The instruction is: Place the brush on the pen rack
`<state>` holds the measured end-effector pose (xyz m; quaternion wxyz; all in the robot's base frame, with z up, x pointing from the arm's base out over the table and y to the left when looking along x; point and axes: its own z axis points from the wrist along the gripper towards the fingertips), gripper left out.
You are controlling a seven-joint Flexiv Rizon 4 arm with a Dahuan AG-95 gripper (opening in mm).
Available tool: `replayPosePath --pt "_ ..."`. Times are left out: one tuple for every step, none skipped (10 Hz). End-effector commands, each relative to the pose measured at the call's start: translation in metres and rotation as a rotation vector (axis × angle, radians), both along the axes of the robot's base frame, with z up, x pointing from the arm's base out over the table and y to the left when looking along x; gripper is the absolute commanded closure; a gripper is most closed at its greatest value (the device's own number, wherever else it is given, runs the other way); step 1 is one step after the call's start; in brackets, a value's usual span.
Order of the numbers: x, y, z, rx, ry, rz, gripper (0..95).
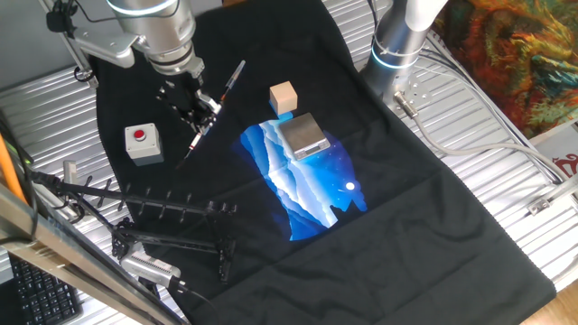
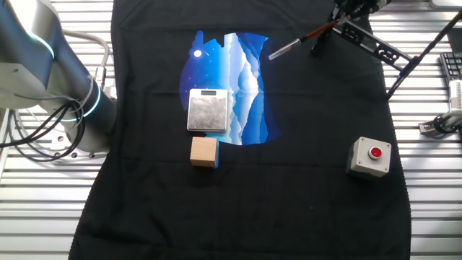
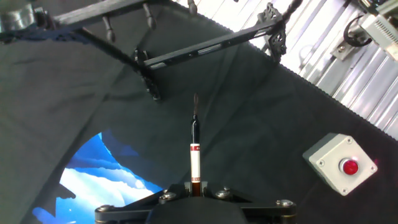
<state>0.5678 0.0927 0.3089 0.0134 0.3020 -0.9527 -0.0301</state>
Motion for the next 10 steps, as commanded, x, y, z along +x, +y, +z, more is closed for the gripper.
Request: replayPosePath --pt "0.001 -0.001 0.002 0.028 0.0 -0.004 95.0" --pt "-0.001 -0.003 0.004 0.021 -0.004 -0.003 95.0" --pt "-0.001 -0.004 0.004 0.026 -0.005 0.019 95.0" --pt "-0.001 -0.004 0.004 0.02 -0.007 0.056 95.0" --pt "-0.001 -0.004 0.004 0.015 -0.009 0.079 95.0" --pt "-0.002 -0.003 0.007 0.014 -0.017 0.109 95.0" --pt "-0.005 0.0 0.013 0.002 -0.022 0.126 95.0" --pt "-0.009 0.001 0.021 0.0 -0.024 0.142 95.0" --pt "-0.012 0.002 0.026 -0.008 -0.026 0.156 95.0" --pt "-0.015 0.003 0.032 -0.002 -0.033 0.162 95.0"
